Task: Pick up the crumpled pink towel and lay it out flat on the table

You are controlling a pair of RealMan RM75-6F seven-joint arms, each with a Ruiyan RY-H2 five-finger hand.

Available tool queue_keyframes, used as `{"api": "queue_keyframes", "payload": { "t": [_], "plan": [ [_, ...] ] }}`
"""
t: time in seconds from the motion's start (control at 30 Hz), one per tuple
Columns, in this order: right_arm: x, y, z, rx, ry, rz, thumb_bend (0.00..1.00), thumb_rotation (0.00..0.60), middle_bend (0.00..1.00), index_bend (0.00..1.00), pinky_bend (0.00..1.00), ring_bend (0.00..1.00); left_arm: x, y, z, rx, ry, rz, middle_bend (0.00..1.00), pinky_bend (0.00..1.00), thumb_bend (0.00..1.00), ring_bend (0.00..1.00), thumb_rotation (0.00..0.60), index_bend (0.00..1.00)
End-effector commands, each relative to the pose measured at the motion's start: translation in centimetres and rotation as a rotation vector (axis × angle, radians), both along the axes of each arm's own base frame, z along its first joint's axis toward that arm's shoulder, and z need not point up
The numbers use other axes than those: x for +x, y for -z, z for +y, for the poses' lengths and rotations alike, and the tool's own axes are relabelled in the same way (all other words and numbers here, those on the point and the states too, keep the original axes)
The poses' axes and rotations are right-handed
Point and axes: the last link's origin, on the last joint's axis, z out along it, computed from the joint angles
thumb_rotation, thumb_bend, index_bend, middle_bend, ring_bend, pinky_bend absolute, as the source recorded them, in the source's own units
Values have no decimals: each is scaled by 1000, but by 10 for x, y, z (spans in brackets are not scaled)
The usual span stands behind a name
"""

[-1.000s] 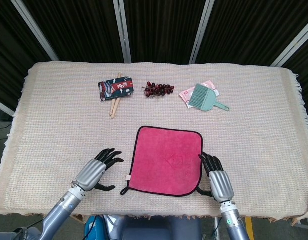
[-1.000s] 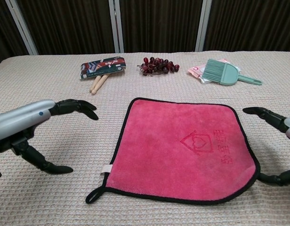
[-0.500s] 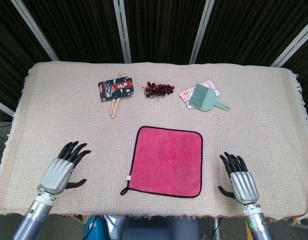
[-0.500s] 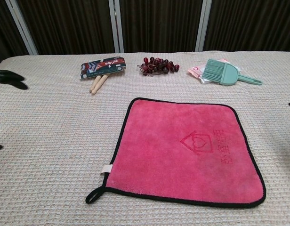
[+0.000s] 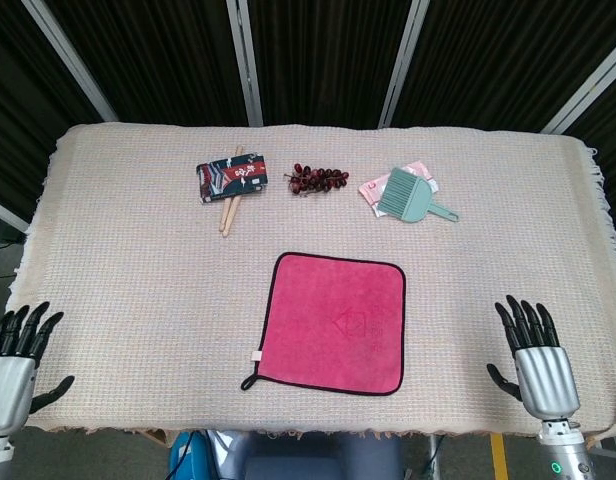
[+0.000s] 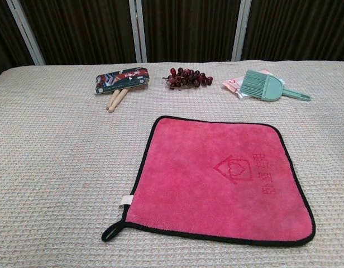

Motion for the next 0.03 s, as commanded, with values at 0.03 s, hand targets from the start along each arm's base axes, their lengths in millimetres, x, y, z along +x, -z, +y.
{"api": "queue_keyframes", "payload": {
  "t": [0.03],
  "plan": [
    [1,-10,4,-33,-33,-27,209,600,0,0,0,0,-10,-13,-5,30,-34,-42,33,17,0,0,600,110]
  ]
}}
